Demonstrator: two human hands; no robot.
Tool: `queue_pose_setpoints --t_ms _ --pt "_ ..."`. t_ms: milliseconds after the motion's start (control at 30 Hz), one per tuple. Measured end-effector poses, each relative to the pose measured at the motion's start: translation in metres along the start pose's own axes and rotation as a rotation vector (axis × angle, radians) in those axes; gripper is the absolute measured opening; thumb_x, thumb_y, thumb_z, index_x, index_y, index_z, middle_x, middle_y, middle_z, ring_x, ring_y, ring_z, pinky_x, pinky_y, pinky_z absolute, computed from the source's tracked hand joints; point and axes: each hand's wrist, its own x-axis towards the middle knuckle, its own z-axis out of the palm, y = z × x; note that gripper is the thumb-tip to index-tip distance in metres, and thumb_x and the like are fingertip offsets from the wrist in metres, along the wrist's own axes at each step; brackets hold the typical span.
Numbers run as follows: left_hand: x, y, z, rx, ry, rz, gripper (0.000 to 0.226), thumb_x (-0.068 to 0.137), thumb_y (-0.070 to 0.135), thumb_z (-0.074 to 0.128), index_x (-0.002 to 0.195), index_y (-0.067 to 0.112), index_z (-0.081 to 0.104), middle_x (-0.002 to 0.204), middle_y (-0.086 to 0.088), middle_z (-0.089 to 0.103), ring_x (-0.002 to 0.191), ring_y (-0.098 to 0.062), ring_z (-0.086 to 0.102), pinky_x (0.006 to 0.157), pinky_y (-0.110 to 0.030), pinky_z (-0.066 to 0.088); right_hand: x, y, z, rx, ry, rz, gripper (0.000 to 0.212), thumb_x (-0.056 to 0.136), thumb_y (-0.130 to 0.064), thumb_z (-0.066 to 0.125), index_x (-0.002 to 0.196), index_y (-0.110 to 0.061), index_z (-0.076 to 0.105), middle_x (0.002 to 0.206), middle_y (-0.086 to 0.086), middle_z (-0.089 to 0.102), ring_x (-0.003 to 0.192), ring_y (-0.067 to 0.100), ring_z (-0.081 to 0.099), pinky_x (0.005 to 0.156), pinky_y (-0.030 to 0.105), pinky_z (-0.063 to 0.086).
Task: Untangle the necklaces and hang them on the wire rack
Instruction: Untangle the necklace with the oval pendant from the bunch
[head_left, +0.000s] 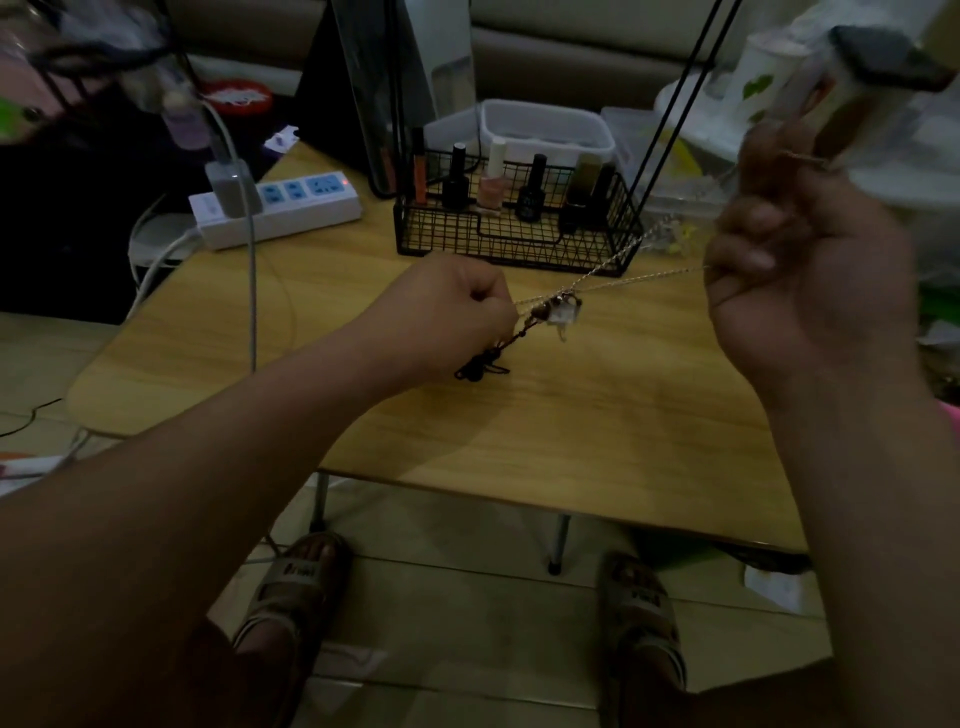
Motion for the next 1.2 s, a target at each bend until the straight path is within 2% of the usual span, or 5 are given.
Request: queue_pose_setpoints --t_ms 133,567,800,967,1200 --pt "0.002 -0.002 -0.005 -0.233 0.050 -0.075 0.027 0.093 0.013 0.061 0.068 0.021 0.067 0.069 -0.001 0.064 0.064 -0.010 0.059 0.062 -0.031 0.046 -0.003 0.005 0.001 -0.231 0.093 0.006 0.021 0.103 -0.009 0.049 0.119 -0.020 0.056 0.120 0.002 0.075 0.059 0.003 0.051 0.043 0.014 0.029" --pt "0.004 0.001 -0.019 -1.027 -0.064 -0.259 0.017 0.093 0.018 0.042 0.078 0.016 0.050 0.064 0.001 0.031 0.062 -0.018 0.047 0.080 -0.036 0.049 -0.008 -0.010 -0.007 -0.325 0.098 -0.016 0.035 0.102 -0.041 0.054 0.073 -0.027 0.069 0.078 -0.007 0.059 0.060 0.008 0.045 0.052 0.021 0.025" --pt "0.008 -0.007 -0.018 -0.583 0.012 -0.180 0.024 0.098 0.012 0.052 0.076 0.019 0.046 0.066 0.002 0.032 0.052 -0.011 0.028 0.053 -0.029 0.022 -0.003 -0.003 -0.020 -0.622 0.115 -0.053 0.008 0.098 -0.017 0.062 0.092 -0.022 0.061 0.069 -0.005 0.051 0.056 0.009 0.041 0.051 0.025 0.023" --pt "0.004 -0.007 -0.017 -0.227 0.095 -0.061 0.009 0.104 0.021 0.060 0.100 0.013 0.061 0.082 -0.005 0.065 0.061 -0.020 0.044 0.055 -0.031 0.039 -0.007 0.000 -0.016 -1.103 0.059 -0.142 0.012 0.093 -0.032 0.074 0.090 -0.022 0.067 0.075 0.007 0.053 0.060 0.016 0.044 0.055 0.031 0.034" --pt "0.006 -0.002 -0.014 -0.257 0.129 -0.028 0.021 0.111 0.033 0.047 0.100 0.018 0.057 0.079 -0.008 0.075 0.055 -0.020 0.048 0.044 -0.024 0.037 -0.018 0.014 -0.010 -1.770 -0.260 0.297 0.025 0.099 -0.047 0.061 0.098 -0.027 0.075 0.081 -0.012 0.063 0.073 0.009 0.056 0.063 0.029 0.041"
